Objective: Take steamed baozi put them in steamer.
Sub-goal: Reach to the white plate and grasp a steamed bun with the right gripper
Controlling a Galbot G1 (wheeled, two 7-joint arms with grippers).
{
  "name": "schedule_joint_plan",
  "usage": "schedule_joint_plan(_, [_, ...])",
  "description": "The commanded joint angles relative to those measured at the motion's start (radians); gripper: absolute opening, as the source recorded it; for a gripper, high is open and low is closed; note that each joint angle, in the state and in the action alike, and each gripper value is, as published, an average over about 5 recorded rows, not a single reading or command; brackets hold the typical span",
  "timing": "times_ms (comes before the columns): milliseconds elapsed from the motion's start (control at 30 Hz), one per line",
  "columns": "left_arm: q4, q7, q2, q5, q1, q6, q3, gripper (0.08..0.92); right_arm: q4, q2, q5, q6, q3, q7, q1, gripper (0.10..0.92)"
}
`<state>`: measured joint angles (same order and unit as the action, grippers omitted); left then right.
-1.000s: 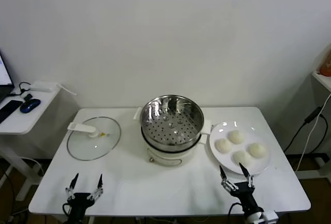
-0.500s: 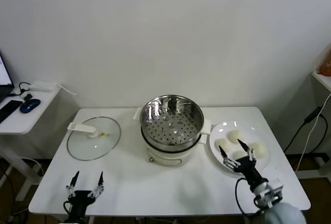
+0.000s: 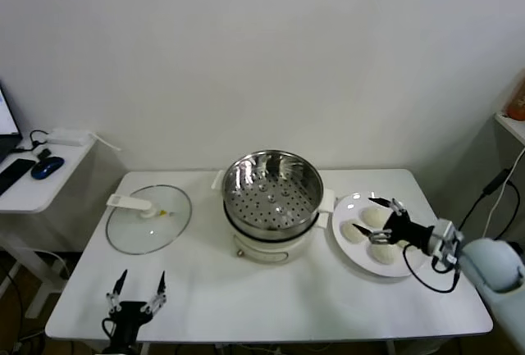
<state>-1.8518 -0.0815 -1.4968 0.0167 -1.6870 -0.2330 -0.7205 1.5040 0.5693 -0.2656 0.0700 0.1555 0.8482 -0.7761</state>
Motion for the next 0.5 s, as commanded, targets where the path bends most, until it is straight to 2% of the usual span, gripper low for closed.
schedule_joint_plan(33, [-0.003,0.001,0.0,0.0,-0.004,-0.004,0.006,0.823,-0.294,-0.119,0.1,-0.053,-0.63,0.336,0.703,0.823])
schedule_joint_plan(267, [0.006,0.004,0.003,0.006,0.002,-0.006,0.006,0.823,-0.528,0.057,0.172,-0.213,-1.038,0.412,1.045,0.823])
schedule_joint_plan(500, [0.004,0.005,0.01,0.017,0.001,-0.005,-0.001,0.823,-0.728,0.252,0.335,-0.275,-1.043,0.463,1.043,0.823])
